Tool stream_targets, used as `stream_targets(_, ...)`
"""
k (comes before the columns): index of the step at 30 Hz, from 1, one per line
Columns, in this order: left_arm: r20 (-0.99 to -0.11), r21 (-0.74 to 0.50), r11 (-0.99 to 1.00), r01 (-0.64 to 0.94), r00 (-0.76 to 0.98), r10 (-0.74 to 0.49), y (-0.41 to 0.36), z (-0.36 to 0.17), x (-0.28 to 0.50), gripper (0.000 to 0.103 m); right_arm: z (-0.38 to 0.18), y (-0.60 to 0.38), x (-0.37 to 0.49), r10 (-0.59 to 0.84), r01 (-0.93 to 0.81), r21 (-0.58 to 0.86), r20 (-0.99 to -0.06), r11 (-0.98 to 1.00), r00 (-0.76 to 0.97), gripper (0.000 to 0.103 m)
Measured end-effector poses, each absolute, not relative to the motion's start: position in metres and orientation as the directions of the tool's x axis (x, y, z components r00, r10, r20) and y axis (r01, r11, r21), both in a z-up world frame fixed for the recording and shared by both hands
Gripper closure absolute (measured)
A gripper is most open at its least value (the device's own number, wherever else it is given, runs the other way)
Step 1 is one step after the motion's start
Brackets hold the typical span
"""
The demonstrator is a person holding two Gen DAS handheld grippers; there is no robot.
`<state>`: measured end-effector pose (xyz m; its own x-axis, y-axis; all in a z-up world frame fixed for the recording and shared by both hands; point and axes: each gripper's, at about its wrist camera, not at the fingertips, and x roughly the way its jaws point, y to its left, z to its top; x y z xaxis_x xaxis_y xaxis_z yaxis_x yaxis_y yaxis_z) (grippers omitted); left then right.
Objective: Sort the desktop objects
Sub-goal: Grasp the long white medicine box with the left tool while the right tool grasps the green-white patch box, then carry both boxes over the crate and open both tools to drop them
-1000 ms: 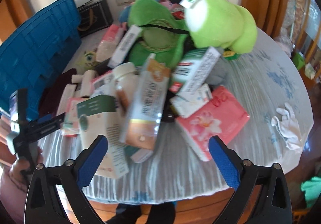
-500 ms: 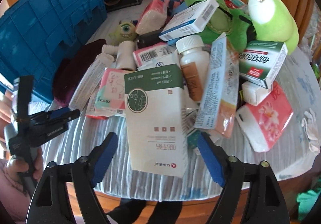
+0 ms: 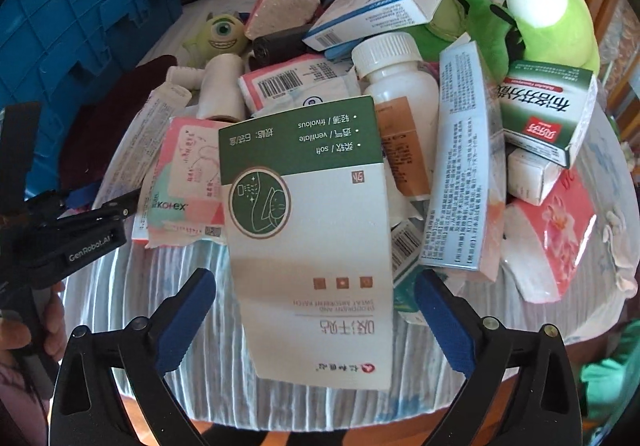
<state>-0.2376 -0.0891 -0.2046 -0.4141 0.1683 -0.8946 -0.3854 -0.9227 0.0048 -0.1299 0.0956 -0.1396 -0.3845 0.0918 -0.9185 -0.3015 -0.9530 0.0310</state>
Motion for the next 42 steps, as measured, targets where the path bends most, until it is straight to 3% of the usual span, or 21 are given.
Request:
stream_targets(2,-0.892,0.008,-0.921,-0.39,-0.418,0.169,-0.089,-0.204,-0.238,0.049,-0.144,0.096,-0.134,0.1,-0.31,0.025,-0.92,-0.95,-0.379,0.004)
stream_targets(3,-0.891,0.019,-0.92,-0.392,-0.423,0.162,-0.089,-0.203,-0.238,0.058,-0.145,0.096,-0.135,0.107,-0.313,0.018,-0.919,-0.949,-0.379,0.019)
stream_targets(13,-0.828,0.029,-0.918,-0.395,-0.524,0.2,-0.098,-0.148,-0.208,0.07,-0.111,0.097,-0.123,0.052,-0.274,0.088,-0.884,-0.958,-0.464,0.021)
stream_targets(30,-0.627,0.021,-0.932,-0.361,-0.731,0.269,-0.058,-0.04,-0.18,0.071,-0.01,0.128,-0.119,0.075,-0.194,0.085,-0.718,-0.977,-0.692,0.022)
stream_targets(42,-0.453,0.054,-0.976,-0.213,-0.876,0.166,-0.04,0.033,-0.159,0.071,0.076,0.135,-0.134,-0.025,-0.013,0.065,-0.549,-0.998,-0.836,0.022)
